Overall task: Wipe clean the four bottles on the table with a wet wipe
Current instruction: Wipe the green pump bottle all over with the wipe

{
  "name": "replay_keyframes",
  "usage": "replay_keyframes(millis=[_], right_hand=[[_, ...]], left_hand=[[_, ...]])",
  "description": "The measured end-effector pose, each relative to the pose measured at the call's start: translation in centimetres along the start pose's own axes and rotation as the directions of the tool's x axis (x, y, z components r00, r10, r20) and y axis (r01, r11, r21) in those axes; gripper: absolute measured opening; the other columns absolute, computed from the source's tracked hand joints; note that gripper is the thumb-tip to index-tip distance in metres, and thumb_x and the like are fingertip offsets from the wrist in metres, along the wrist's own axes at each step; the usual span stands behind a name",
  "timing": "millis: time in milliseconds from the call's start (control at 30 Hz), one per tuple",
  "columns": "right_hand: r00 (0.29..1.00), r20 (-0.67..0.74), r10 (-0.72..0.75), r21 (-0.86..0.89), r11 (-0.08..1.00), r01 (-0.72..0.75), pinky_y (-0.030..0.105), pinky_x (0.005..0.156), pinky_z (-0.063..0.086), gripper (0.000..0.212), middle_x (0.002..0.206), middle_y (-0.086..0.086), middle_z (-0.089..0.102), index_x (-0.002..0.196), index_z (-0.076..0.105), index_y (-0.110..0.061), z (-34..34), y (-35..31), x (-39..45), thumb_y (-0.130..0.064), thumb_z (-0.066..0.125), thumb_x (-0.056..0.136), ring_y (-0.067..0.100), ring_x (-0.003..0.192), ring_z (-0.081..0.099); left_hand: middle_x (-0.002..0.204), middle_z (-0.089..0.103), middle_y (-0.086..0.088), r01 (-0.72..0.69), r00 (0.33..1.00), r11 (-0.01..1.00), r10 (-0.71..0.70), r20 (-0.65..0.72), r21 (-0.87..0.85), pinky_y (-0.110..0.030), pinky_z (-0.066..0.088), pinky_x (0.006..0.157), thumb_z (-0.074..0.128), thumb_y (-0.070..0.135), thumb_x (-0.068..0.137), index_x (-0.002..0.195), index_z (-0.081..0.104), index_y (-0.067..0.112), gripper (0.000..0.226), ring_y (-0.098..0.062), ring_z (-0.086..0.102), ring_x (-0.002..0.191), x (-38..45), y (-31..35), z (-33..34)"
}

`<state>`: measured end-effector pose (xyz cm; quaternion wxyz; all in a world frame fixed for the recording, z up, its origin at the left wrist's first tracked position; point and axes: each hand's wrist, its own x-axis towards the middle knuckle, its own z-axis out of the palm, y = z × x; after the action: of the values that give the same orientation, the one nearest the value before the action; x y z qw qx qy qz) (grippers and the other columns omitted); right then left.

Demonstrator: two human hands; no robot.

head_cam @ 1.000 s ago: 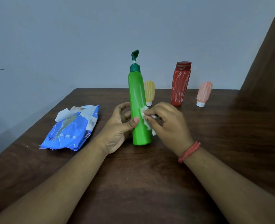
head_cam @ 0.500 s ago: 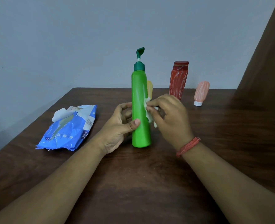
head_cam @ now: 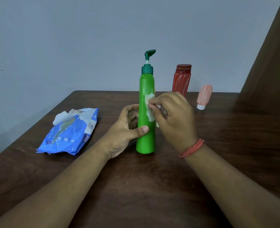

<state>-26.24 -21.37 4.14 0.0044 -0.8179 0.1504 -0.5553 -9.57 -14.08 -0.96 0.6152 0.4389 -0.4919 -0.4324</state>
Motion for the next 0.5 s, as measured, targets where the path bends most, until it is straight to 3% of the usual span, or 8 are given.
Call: replay_keyframes(millis=[167,267,400,500], right_hand=[[0.99,0.078,-0.116,-0.013,0.993,0.117,0.041,0.076,0.048,0.01,0.093,0.002,0.068,0.096,0.073,-0.01,-0.26,-0.11,-0.44,-0.018,0.066,0.094,0.023,0.087,0.061],[0.999,0.006,-0.04,-0.002,0.999,0.04,0.042,0.076,0.048,0.008,0.092,0.004,0.068,0.095,0.073,-0.01,-0.55,0.11,-0.04,-0.016,0.067,0.093,0.023,0.087,0.06],[0.97,0.1,-0.22,-0.005,0.975,0.222,0.044,0.075,0.048,0.01,0.091,0.005,0.068,0.095,0.074,-0.007,-0.61,-0.38,0.16,-0.014,0.067,0.094,0.026,0.086,0.06],[0.975,0.11,-0.192,-0.023,0.98,0.196,0.046,0.072,0.048,0.011,0.09,0.007,0.067,0.096,0.075,-0.007,-1.07,-0.31,0.47,-0.015,0.066,0.094,0.027,0.085,0.06]], left_hand=[[0.124,0.068,0.013,-0.011,1.0,1.0,0.011,0.001,0.019,-0.026,0.053,0.093,0.087,0.015,0.069,0.138,0.042,0.026,0.083,-0.009,0.062,0.12,-0.13,-0.14,-0.08],[0.124,0.068,0.013,-0.019,1.0,0.999,0.02,-0.002,0.042,-0.027,0.052,0.095,0.084,0.015,0.07,0.137,0.043,0.028,0.079,-0.009,0.061,0.121,-0.07,-0.25,0.06],[0.127,0.067,0.013,-0.025,1.0,0.999,0.024,0.015,0.042,-0.026,0.052,0.096,0.084,0.012,0.072,0.138,0.044,0.03,0.079,-0.009,0.061,0.123,-0.11,-0.19,0.19],[0.127,0.067,0.01,-0.018,1.0,0.999,0.017,0.012,0.036,-0.028,0.052,0.096,0.086,0.014,0.069,0.138,0.044,0.028,0.082,-0.012,0.061,0.124,-0.06,-0.16,0.33]])
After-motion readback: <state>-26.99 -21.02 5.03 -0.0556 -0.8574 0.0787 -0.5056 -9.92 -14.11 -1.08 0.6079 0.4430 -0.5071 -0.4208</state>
